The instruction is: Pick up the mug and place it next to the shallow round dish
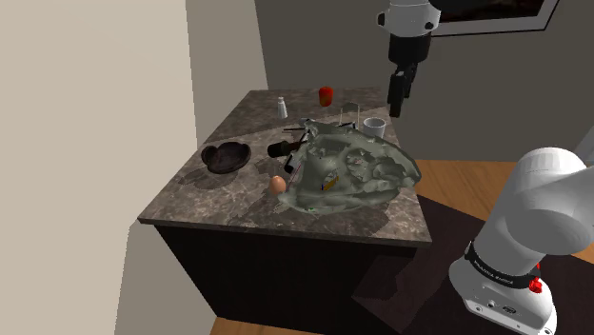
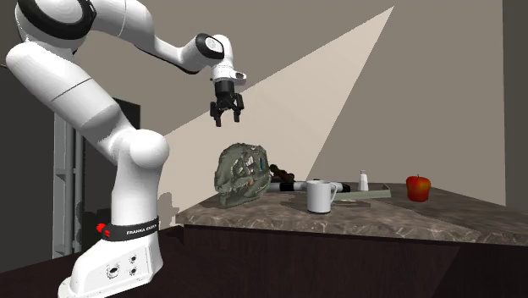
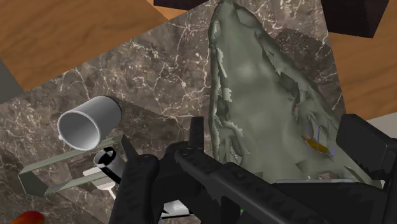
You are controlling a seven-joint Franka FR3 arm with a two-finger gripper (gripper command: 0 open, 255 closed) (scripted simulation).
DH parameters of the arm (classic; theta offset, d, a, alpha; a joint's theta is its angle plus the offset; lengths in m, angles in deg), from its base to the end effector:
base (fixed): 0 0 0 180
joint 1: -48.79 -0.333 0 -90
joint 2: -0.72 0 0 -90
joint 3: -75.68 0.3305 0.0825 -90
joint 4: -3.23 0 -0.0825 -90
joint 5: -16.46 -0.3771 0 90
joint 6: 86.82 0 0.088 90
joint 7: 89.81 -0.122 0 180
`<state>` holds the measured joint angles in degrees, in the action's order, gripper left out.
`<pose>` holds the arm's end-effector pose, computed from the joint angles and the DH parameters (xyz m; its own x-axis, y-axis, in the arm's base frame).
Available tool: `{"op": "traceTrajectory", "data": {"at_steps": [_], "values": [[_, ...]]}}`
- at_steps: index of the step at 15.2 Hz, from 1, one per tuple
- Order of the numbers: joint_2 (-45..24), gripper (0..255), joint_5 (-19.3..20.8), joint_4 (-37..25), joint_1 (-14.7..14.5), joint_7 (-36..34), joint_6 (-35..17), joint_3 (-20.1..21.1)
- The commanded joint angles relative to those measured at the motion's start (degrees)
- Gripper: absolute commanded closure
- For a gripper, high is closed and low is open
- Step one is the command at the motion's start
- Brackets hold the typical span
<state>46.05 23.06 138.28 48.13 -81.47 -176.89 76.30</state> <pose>0.2886 -0.0065 0.5878 0.9865 0.1630 -0.0118 0.1632 -0.9790 0.1222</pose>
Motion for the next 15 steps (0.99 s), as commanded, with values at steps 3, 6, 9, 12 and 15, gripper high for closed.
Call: {"op": "traceTrajectory", "data": {"at_steps": [3,6,9,12,15], "values": [[-1.45,0,1.32,1.30,0.50,2.38,-3.05,-2.23],[-4.31,0,3.14,2.65,1.25,5.90,-7.71,-5.56],[-7.95,0,4.65,3.26,1.93,9.39,-12.45,-8.86],[-12.32,0,5.72,3.12,2.46,12.90,-17.16,-12.12],[-17.35,0,6.23,2.22,2.74,16.52,-21.75,-15.34]]}}
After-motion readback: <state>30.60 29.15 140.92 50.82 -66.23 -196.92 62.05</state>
